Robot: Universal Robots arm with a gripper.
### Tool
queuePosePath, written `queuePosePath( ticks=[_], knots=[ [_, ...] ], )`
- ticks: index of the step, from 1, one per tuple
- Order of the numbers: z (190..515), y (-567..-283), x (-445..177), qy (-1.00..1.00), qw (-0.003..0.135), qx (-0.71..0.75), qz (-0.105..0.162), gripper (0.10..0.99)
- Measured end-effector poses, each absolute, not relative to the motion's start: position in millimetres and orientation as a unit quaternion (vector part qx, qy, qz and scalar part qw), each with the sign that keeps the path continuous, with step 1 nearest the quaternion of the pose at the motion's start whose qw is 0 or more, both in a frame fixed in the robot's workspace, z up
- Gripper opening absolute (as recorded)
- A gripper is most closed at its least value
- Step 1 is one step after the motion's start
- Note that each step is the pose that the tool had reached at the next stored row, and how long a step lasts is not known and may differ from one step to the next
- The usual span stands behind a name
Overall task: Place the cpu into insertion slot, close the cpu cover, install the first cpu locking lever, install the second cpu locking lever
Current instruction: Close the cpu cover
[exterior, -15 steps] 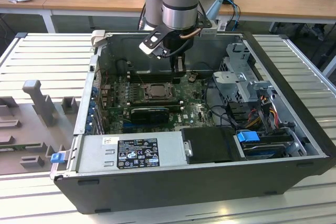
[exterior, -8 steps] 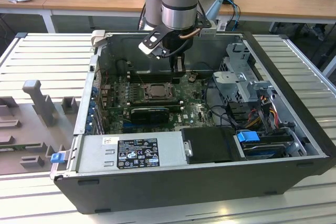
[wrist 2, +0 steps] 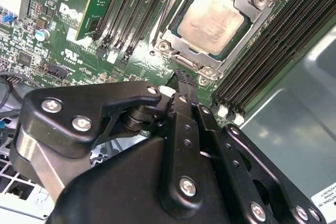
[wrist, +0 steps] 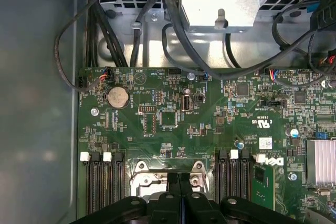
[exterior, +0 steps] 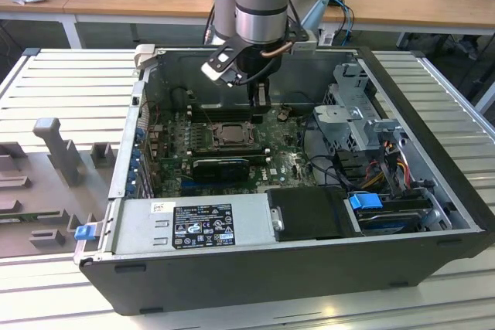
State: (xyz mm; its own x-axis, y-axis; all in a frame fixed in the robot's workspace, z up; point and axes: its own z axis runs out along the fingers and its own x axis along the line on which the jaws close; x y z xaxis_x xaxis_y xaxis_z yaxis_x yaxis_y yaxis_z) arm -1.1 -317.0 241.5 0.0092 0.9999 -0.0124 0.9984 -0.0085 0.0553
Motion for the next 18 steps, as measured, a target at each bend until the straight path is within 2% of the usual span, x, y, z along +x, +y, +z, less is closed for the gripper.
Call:
queuePosePath(
  ticks=[18],
  knots=[
    [233,-317,-46,0.704,0.023,0.71,0.016,0.106]
  ],
)
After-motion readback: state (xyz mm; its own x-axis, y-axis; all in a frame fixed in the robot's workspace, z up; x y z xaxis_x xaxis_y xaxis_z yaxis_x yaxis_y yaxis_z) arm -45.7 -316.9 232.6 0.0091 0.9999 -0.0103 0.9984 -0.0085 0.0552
